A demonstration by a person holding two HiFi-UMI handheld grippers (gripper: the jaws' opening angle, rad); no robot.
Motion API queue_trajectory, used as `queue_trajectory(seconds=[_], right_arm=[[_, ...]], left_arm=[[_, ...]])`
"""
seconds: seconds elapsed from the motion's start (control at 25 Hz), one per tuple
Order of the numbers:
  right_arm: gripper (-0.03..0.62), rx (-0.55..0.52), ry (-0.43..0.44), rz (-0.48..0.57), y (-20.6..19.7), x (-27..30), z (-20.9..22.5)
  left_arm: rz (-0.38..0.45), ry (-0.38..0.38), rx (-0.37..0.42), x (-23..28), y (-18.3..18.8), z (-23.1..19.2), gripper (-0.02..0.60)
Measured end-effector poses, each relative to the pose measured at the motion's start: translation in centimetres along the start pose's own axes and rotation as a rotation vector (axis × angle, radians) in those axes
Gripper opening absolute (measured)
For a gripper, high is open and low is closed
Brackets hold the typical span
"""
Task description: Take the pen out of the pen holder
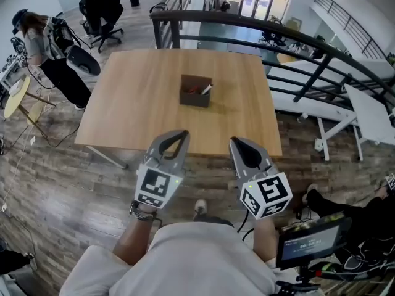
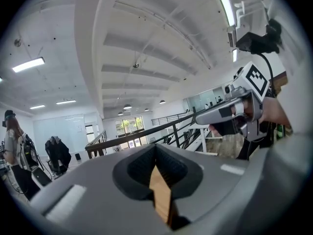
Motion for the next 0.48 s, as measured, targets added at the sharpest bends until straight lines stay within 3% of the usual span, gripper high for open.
queue_trajectory(seconds=[0.48], right_arm=[[0.002,0.017,0.045,-0.026,-0.4,3.8,3.7]], left_arm=[[-0.068,0.04,0.003,4.7,-1.4,-2.1,0.0]])
Point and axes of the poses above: the fingertips, and each gripper's own axes: x forward along the fingers, z to its right, y out of its top, the point moved 5 cm from there along -x, backward along the fingers, and after that the axes turned 5 degrees about z, right-handed, at the moved point
